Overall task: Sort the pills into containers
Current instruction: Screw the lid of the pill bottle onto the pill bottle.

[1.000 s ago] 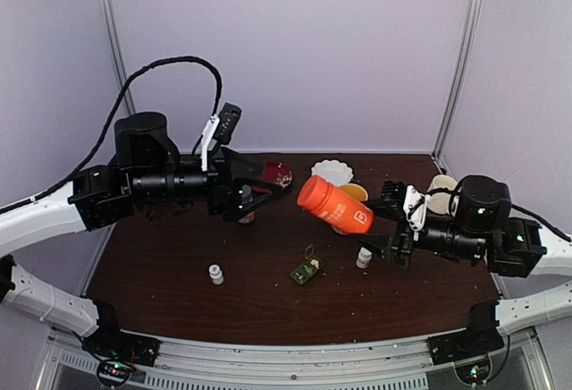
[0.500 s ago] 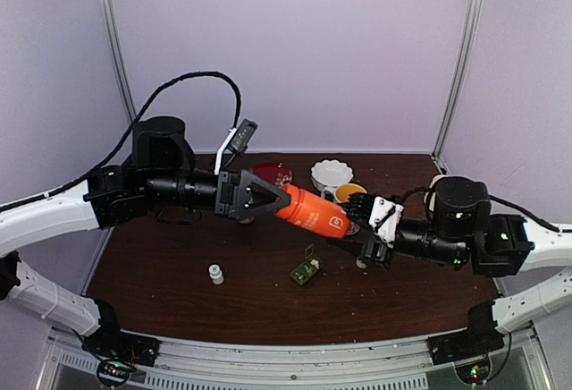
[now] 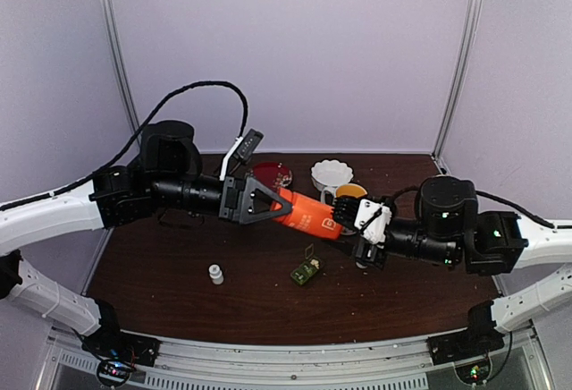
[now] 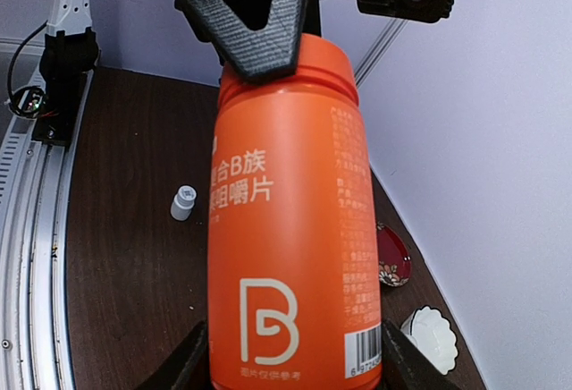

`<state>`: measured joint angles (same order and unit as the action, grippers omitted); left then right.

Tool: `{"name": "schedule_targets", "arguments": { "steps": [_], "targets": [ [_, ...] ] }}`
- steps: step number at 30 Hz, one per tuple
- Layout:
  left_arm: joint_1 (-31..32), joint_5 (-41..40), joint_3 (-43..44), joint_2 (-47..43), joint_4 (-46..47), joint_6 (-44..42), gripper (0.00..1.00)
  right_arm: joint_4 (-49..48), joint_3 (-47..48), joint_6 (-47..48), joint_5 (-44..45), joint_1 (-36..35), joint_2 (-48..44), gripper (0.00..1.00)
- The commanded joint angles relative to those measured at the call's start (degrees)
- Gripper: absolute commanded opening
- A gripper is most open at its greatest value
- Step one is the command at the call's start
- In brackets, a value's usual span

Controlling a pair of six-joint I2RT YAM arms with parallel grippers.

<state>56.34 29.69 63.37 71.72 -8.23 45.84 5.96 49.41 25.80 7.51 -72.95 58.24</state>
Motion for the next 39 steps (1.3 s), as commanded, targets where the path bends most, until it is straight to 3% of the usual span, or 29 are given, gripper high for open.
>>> {"name": "schedule_targets", "arguments": {
  "steps": [1, 6, 10, 16, 27, 31, 33, 39],
  "targets": [
    [0.0, 0.8, 1.3, 0.6, 1.1, 0.1, 0.74, 0.3, 2.3, 0.6, 2.2, -0.4, 0.5, 0.00],
    [-0.1, 0.2, 1.5, 0.5, 0.4, -0.3, 0.72, 0.7, 2.3, 0.7, 2.6, -0.6, 0.8, 0.00],
    [-0.1, 0.2, 1.7, 0.5, 0.0, -0.4, 0.79, 1.0, 2.3, 1.0, 3.5, -0.8, 1.2, 0.00],
    [-0.1, -0.7, 2.4, 0.2, -1.8, -1.1, 0.73, 1.2, 2.0, 1.1, 4.2, -1.0, 1.0, 0.00],
    [-0.1, 1.0, 2.8, 0.9, -1.9, -1.6, 0.45, 1.2, 2.2, 1.1, 4.5, -1.1, 1.7, 0.00],
    [-0.1, 2.1, 2.9, 1.4, -1.5, -2.9, 0.24, 2.1, 2.7, -0.1, 2.6, -1.1, 1.6, 0.00],
    [-0.1, 3.1, 3.0, 1.6, -1.3, -5.2, 0.02, 3.4, 3.7, -2.1, -2.2, -1.0, 1.5, 0.00],
    [1.0, 5.3, 2.2, 1.2, -0.1, -20.1, 0.00, 5.0, 6.7, -10.1, -20.8, 1.5, 0.9, 0.00]
  ]
}}
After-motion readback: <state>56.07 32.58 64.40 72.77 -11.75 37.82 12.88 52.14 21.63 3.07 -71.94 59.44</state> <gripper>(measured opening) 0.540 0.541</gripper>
